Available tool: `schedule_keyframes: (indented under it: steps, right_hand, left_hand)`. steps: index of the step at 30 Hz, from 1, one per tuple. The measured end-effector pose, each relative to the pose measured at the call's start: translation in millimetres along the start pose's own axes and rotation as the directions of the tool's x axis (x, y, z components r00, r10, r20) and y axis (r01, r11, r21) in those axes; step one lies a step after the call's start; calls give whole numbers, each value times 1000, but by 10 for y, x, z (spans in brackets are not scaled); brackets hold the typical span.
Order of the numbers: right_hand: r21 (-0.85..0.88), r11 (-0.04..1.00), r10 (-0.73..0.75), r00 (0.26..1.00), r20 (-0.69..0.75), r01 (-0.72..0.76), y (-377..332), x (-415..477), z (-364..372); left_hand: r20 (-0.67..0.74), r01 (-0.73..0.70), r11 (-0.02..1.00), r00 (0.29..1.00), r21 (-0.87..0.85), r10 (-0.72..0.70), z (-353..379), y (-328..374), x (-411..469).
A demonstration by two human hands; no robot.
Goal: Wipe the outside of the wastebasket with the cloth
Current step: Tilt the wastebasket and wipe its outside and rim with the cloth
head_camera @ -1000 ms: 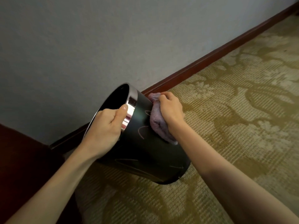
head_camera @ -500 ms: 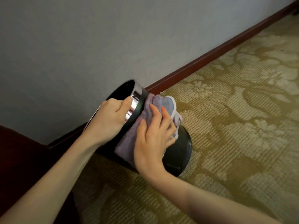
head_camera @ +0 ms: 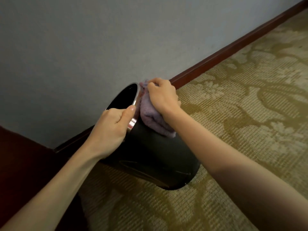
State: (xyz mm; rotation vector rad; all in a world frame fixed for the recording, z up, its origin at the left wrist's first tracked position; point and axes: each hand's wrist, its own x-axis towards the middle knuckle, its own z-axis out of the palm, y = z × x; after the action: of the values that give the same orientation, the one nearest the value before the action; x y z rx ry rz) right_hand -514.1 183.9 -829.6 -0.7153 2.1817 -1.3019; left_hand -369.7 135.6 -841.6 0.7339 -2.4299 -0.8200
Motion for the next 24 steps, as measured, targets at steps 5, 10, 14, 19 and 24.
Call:
schedule_keyframes:
  steps: [5, 10, 14, 19, 24]
  right_hand:
    - [42, 998, -40, 999, 32, 38, 43, 65, 44]
    - [62, 989, -125, 986, -106, 132, 266, -158, 113]
    - [-25, 981, -190, 947, -260, 190, 483, -488, 260]
    - [-24, 975, -219, 932, -289, 221, 672, -673, 335]
    - [5, 982, -181, 949, -257, 189, 653, -464, 217]
  left_hand:
    - [-65, -7, 999, 998, 53, 11, -17, -9, 46]
    - [-89, 6, 996, 996, 88, 2, -27, -10, 105]
    - [-110, 74, 991, 992, 111, -61, -23, -33, 251]
    - [-77, 25, 997, 997, 80, -19, -24, -30, 249]
    - [-32, -22, 998, 999, 55, 24, -78, -120, 196]
